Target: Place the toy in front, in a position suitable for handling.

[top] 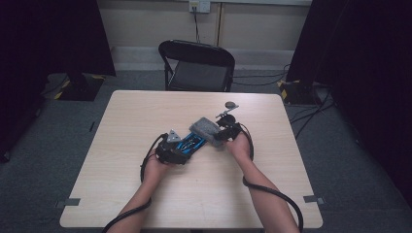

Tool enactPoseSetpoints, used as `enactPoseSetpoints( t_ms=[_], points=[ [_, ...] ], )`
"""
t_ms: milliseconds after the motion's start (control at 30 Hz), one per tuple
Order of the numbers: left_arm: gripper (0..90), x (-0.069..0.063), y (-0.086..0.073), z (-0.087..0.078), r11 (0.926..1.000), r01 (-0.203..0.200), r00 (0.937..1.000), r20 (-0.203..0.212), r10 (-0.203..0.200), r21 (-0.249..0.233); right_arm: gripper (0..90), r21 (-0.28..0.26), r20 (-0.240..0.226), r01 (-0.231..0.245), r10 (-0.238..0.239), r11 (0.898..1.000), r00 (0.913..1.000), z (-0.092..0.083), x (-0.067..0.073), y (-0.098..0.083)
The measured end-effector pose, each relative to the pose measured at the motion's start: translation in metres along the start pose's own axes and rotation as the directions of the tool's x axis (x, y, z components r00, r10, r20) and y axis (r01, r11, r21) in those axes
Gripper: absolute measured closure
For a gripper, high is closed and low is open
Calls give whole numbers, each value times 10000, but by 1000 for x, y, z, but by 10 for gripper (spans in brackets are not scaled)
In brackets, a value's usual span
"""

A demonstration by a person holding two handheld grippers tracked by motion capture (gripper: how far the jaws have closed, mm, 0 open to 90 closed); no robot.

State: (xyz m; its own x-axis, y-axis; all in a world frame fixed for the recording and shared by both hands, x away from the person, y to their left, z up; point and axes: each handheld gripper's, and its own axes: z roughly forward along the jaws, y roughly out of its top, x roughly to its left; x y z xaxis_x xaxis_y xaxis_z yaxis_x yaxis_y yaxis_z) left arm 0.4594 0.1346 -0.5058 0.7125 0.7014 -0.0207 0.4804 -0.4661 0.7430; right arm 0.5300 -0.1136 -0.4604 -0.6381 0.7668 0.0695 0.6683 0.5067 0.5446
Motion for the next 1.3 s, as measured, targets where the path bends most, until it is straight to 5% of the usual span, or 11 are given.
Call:
enactPoseSetpoints(
  t_ms=[633,1300],
  points=[
    [242,0,0,0,10000,2,10000,-4,-2,-3,773,-161,579,-464,473,9988,9972,-9,-26,-14],
    [242,-1,-1,-1,10000,35,10000,-17,-35,-9,774,-945,722,-176,245,9954,9971,-60,-33,-15]
  ],
)
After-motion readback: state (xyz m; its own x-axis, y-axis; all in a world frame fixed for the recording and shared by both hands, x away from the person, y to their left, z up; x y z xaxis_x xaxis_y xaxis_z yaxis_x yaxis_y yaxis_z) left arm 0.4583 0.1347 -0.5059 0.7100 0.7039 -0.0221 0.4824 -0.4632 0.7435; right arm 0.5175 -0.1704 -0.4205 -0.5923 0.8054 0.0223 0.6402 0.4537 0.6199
